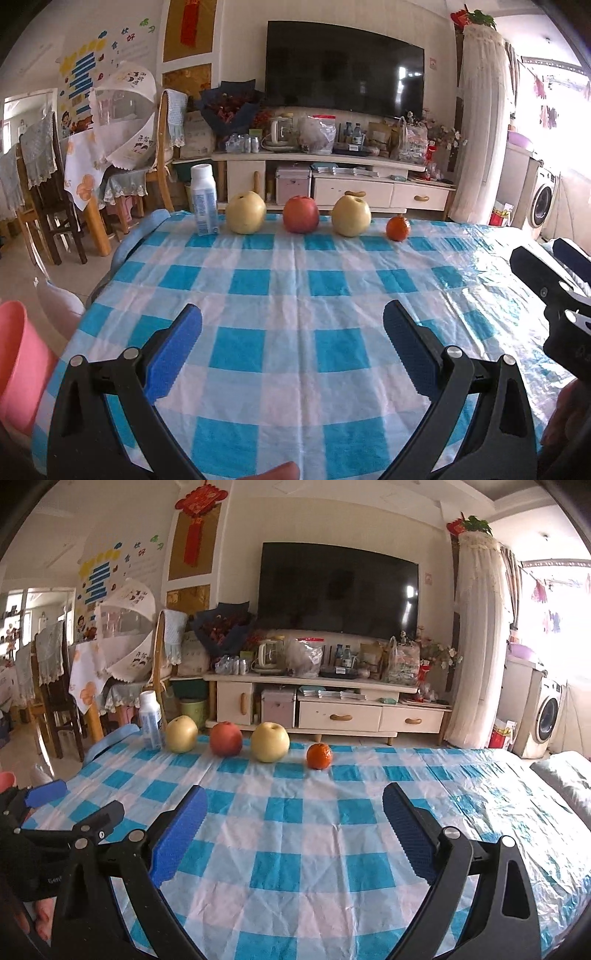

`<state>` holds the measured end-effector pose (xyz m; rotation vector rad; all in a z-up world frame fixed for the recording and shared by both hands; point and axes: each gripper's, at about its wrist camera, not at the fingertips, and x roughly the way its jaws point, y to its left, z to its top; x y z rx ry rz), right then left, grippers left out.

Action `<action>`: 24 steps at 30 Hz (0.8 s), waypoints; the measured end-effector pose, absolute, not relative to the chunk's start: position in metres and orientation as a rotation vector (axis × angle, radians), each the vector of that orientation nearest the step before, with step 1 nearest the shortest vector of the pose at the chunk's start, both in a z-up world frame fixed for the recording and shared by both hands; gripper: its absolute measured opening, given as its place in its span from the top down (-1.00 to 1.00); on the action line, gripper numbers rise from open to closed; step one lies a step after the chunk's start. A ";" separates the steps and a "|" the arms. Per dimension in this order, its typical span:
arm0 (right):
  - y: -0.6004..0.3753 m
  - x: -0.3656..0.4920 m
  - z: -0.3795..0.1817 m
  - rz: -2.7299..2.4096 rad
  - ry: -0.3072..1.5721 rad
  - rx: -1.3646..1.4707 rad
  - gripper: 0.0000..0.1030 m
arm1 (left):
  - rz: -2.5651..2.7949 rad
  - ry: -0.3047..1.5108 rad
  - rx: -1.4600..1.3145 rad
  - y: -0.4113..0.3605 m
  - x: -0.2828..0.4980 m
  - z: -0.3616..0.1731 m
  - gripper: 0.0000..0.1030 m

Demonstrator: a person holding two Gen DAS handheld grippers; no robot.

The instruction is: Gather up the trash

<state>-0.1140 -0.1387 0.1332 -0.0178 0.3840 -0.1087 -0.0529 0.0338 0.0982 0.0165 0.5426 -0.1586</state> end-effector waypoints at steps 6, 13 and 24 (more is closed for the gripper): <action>-0.152 -0.119 0.136 -0.122 0.373 0.004 -0.84 | -0.143 0.513 0.038 0.021 -0.058 0.107 -0.92; -0.161 -0.128 0.140 -0.131 0.353 0.004 -0.87 | -0.141 0.485 0.051 0.007 -0.064 0.119 -0.92; -0.173 -0.132 0.139 -0.151 0.349 0.020 -0.87 | -0.146 0.457 0.070 -0.007 -0.068 0.125 -0.92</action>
